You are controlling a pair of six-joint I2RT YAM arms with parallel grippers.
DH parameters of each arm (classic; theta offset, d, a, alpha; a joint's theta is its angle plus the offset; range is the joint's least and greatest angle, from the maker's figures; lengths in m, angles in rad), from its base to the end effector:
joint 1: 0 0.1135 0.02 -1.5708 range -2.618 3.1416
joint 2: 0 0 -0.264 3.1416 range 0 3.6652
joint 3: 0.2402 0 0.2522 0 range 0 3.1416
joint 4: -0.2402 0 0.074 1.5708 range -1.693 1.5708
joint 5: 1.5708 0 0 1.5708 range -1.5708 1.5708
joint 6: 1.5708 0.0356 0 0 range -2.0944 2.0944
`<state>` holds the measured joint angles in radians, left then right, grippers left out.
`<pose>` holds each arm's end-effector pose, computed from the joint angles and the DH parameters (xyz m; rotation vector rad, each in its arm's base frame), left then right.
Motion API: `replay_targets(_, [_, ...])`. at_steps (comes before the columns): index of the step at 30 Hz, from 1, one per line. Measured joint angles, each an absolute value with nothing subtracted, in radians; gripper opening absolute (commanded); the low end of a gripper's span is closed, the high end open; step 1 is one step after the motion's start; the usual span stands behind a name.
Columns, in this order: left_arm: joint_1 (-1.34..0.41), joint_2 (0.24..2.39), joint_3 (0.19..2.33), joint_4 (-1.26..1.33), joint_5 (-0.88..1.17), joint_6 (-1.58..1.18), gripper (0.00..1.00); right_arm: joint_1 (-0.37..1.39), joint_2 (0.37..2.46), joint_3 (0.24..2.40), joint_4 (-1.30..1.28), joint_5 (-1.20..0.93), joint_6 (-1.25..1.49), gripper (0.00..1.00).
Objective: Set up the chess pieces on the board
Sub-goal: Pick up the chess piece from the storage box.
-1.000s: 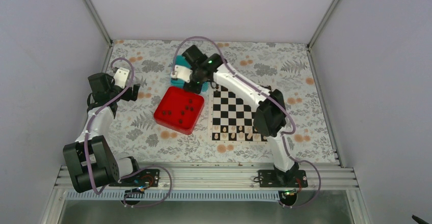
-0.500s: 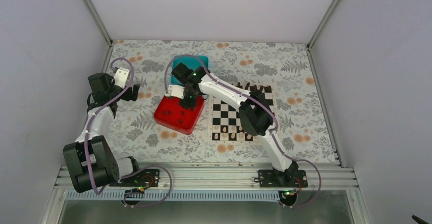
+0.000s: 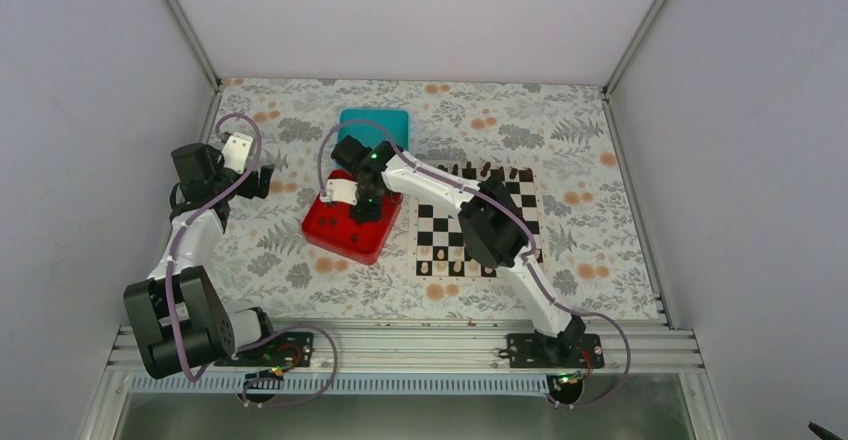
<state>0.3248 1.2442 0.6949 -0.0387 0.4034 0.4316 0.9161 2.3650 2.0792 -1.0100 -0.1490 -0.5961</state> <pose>0.2550 0.0711 0.2276 0.3406 2.0785 0.0159 0.2941 0.3918 0.1819 -1.9984 2.0758 0.2758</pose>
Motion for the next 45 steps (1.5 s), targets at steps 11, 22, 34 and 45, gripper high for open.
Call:
replay_targets(11, [0.326,1.244,0.695,-0.039,0.405,0.429,1.0,0.916,2.382,2.072,-0.982,-0.149,-0.6,0.35])
replay_targets(22, [0.331,1.244,0.695,-0.039,0.416,0.429,1.0,0.916,2.412,2.073,-0.979,-0.163,-0.602,0.3])
replay_targets(34, [0.334,1.244,0.695,-0.039,0.421,0.429,1.0,0.918,2.412,2.073,-0.966,-0.175,-0.605,0.08])
replay_targets(45, [0.336,1.244,0.695,-0.039,0.423,0.429,1.0,0.915,2.363,2.073,-0.966,-0.162,-0.601,0.06])
